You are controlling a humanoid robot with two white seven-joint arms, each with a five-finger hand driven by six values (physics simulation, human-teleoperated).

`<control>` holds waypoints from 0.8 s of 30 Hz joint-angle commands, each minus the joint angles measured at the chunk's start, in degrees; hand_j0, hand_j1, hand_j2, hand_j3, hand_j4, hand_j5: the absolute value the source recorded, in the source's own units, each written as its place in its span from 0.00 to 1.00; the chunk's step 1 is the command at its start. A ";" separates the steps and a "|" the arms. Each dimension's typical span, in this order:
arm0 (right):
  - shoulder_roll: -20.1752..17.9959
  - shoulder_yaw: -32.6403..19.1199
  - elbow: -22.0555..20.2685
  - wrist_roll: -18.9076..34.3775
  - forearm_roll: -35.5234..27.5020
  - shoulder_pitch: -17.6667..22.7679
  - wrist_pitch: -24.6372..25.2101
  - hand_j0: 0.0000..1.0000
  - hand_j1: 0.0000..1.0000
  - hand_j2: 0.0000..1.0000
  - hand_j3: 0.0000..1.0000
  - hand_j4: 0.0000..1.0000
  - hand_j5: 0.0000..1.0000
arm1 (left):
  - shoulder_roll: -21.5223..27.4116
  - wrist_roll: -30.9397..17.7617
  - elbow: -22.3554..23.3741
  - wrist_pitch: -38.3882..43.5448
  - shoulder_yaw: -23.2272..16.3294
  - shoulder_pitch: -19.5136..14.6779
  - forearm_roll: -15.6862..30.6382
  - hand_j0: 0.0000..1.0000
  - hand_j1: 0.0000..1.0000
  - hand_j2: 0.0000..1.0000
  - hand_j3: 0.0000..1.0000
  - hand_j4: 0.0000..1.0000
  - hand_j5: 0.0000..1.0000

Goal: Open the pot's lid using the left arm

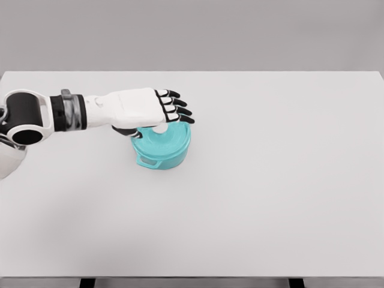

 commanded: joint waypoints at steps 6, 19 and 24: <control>0.00 0.00 -0.03 0.00 -0.05 0.00 -0.02 1.00 1.00 1.00 1.00 1.00 1.00 | -0.44 0.03 1.42 0.14 -1.42 -0.09 -2.95 1.00 1.00 1.00 1.00 1.00 1.00; 0.00 0.00 0.06 0.00 -0.05 0.00 -0.02 1.00 1.00 1.00 1.00 1.00 1.00 | -2.11 0.03 6.96 0.14 -1.16 -1.85 -5.15 1.00 1.00 1.00 1.00 1.00 1.00; 0.00 0.00 -0.03 0.00 -0.05 0.00 -0.02 1.00 1.00 1.00 1.00 1.00 1.00 | -3.51 0.03 6.96 0.14 -1.25 -2.29 -5.15 1.00 1.00 1.00 1.00 1.00 1.00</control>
